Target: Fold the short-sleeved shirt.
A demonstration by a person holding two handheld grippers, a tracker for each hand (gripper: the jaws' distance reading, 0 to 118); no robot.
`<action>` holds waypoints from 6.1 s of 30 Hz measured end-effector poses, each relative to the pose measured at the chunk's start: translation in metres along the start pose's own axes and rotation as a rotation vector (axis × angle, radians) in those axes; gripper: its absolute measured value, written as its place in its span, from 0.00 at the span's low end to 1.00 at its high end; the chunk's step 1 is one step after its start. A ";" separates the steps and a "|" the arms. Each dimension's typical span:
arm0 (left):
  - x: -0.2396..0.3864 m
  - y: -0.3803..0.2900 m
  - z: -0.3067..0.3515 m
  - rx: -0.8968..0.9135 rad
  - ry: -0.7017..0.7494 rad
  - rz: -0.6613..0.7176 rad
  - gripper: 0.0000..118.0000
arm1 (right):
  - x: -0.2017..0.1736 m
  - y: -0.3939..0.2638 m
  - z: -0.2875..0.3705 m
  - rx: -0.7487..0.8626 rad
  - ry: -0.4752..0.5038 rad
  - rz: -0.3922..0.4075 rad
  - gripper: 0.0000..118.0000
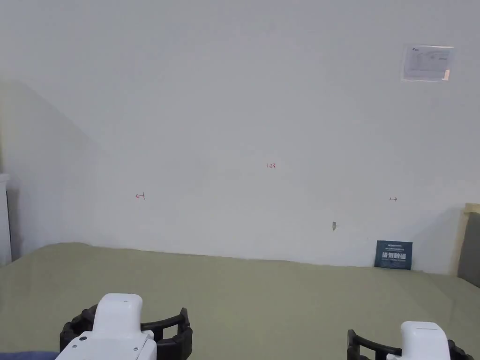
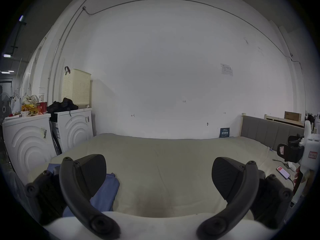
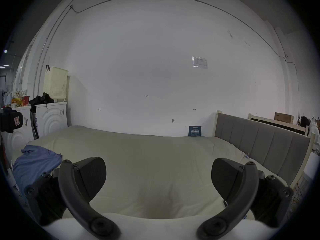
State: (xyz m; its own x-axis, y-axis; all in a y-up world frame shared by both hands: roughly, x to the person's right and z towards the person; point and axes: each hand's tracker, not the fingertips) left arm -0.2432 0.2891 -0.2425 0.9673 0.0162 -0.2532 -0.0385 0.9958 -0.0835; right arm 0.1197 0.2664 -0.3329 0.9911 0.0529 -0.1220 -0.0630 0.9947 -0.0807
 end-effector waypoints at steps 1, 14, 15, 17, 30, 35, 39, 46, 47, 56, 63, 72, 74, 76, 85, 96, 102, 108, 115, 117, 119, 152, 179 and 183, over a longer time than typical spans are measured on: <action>0.000 0.000 0.000 -0.007 0.003 0.008 1.00 | 0.000 0.000 0.000 0.000 -0.003 0.001 1.00; 0.000 -0.004 -0.003 -0.008 -0.004 -0.007 1.00 | -0.001 -0.002 -0.001 0.001 -0.006 0.008 1.00; 0.000 -0.004 -0.003 -0.011 -0.004 -0.007 1.00 | -0.001 -0.002 -0.001 0.000 -0.006 0.007 1.00; 0.000 -0.004 -0.004 -0.015 -0.002 -0.008 1.00 | 0.000 -0.002 -0.001 0.000 -0.004 0.004 1.00; -0.002 -0.006 -0.006 -0.015 0.006 -0.001 1.00 | 0.002 -0.002 -0.002 0.003 -0.018 0.000 1.00; -0.001 -0.006 -0.005 -0.014 0.006 -0.006 1.00 | 0.001 -0.002 -0.001 0.006 -0.010 -0.012 1.00; -0.001 -0.007 -0.005 -0.012 0.004 -0.012 1.00 | 0.000 -0.003 0.000 0.016 -0.012 -0.002 1.00; -0.003 -0.009 -0.004 0.004 -0.003 -0.006 1.00 | -0.001 -0.001 0.001 0.027 -0.019 -0.014 1.00; -0.003 -0.009 -0.004 0.004 -0.008 -0.004 1.00 | -0.001 -0.001 0.001 0.019 -0.017 -0.013 1.00; -0.005 -0.011 -0.004 -0.002 -0.019 -0.003 1.00 | -0.002 -0.002 0.001 0.014 -0.016 -0.009 1.00; -0.006 -0.008 -0.003 0.005 -0.015 0.005 1.00 | -0.004 0.001 0.002 0.017 -0.008 0.004 1.00; -0.005 -0.007 -0.002 0.000 -0.011 0.001 1.00 | -0.003 0.000 0.001 0.006 -0.019 0.012 1.00; -0.005 -0.007 -0.002 -0.003 -0.015 0.004 1.00 | -0.003 0.000 0.001 0.007 -0.014 0.008 1.00; -0.005 -0.006 -0.001 0.004 -0.018 0.011 1.00 | -0.003 0.001 0.002 0.007 -0.016 0.008 1.00; -0.007 -0.003 0.001 0.009 -0.019 0.009 1.00 | -0.003 0.003 0.005 0.034 -0.018 0.012 1.00; -0.005 -0.006 0.004 0.007 -0.021 0.009 1.00 | -0.001 -0.001 0.006 0.022 -0.021 -0.001 1.00; -0.004 -0.005 0.003 0.012 -0.021 0.011 1.00 | -0.001 0.001 0.005 0.022 -0.021 -0.001 1.00; -0.002 -0.007 0.004 0.017 -0.024 0.005 1.00 | -0.002 0.000 0.004 0.010 -0.017 0.005 1.00; -0.003 -0.008 0.003 0.012 -0.034 0.015 1.00 | -0.002 -0.003 0.003 0.004 -0.016 0.000 1.00; -0.004 -0.008 0.003 0.016 -0.039 0.018 1.00 | -0.002 -0.003 0.003 0.002 -0.019 0.003 1.00; -0.005 -0.007 0.003 0.019 -0.040 0.018 1.00 | -0.002 -0.003 0.003 0.001 -0.016 0.000 1.00; -0.044 -0.006 0.023 -0.045 0.078 0.009 0.00 | -0.052 0.011 -0.001 -0.057 0.120 0.084 0.02; -0.260 0.031 0.034 -0.300 0.358 0.058 0.00 | -0.286 0.004 -0.020 -0.103 0.644 0.101 0.02; -0.312 0.058 -0.108 -0.675 0.118 0.075 0.00 | -0.287 -0.012 -0.045 -0.161 0.640 0.144 0.02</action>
State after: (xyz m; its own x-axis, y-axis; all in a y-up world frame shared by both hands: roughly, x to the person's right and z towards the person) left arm -0.5741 0.3325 -0.2730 0.9237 0.0347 -0.3815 -0.2888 0.7172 -0.6341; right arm -0.1695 0.2350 -0.3415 0.7097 0.0720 -0.7008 -0.2550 0.9536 -0.1603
